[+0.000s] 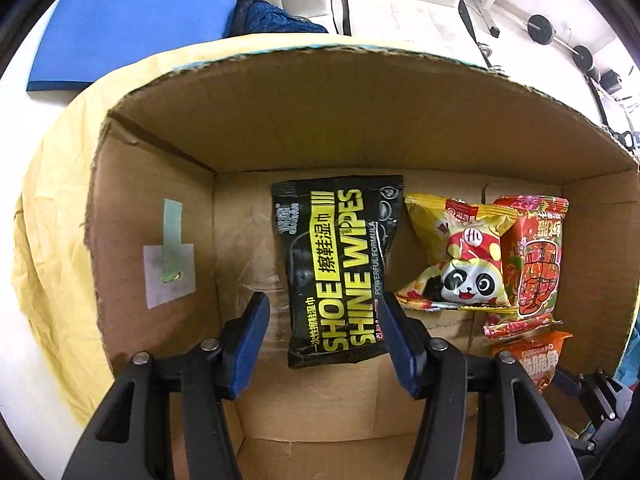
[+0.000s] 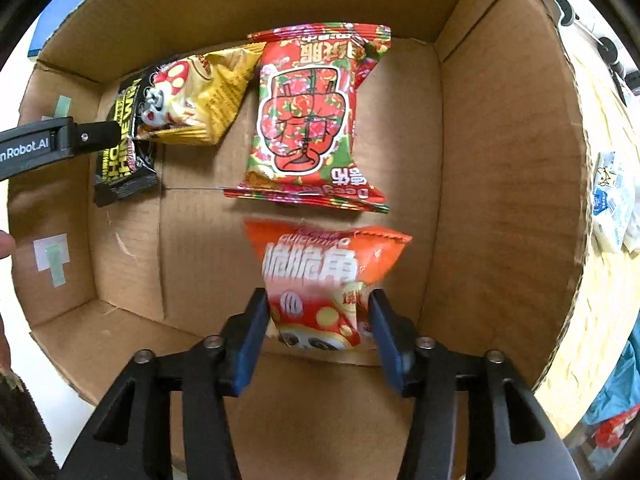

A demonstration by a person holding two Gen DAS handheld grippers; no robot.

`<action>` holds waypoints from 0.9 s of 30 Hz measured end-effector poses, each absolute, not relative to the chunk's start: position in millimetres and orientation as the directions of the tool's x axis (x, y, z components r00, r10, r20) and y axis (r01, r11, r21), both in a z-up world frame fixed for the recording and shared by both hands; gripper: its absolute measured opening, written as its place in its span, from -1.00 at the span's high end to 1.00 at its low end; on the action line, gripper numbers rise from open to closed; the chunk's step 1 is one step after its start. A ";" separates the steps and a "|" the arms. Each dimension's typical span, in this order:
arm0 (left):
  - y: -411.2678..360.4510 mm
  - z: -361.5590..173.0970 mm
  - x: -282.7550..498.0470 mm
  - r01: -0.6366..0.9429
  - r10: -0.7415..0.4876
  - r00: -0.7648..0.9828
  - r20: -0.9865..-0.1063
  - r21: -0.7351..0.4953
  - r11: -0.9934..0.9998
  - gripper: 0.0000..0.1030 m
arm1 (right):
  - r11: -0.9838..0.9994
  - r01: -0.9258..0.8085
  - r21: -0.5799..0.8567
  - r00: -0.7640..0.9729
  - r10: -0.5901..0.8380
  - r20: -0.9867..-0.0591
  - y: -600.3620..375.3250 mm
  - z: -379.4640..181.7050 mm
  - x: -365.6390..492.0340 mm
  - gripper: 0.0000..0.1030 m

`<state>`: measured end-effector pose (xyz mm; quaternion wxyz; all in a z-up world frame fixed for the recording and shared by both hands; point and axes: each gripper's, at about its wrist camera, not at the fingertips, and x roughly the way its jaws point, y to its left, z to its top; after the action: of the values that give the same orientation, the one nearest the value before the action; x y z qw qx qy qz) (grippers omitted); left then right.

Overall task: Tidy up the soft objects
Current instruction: 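Carry both packets into the box and open both tools, then lift both tools out of the box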

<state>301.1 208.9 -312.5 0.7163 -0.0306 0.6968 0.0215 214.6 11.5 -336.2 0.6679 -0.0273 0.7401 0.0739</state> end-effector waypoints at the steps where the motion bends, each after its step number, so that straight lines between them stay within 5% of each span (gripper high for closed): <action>1: 209.9 -311.2 300.7 -0.080 -0.014 0.030 -0.999 -0.016 0.997 -0.05 | 0.988 -0.139 0.072 -0.104 0.058 -0.993 13.0 -334.8 214.3 -0.11; 12: 208.9 -275.6 272.4 -0.121 -0.030 0.093 -0.995 -0.041 0.992 -0.05 | 0.987 -0.127 0.097 -0.036 0.093 -0.995 20.9 -308.1 207.7 -0.79; 20: 192.7 -238.5 226.9 -0.112 -0.041 0.189 -0.981 -0.063 0.992 -0.73 | 0.990 -0.113 0.086 0.031 0.090 -0.995 -3.7 -275.8 201.6 -1.00; 27: 171.8 -200.4 196.9 -0.088 0.007 0.277 -0.961 -0.018 0.996 -0.93 | 0.988 -0.135 0.072 0.102 0.086 -0.991 -17.2 -237.7 184.0 -1.00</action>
<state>196.9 171.8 -200.4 0.7982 -0.0339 0.6007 0.0297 184.0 -17.2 -237.7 0.7420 -0.0183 0.6660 0.0745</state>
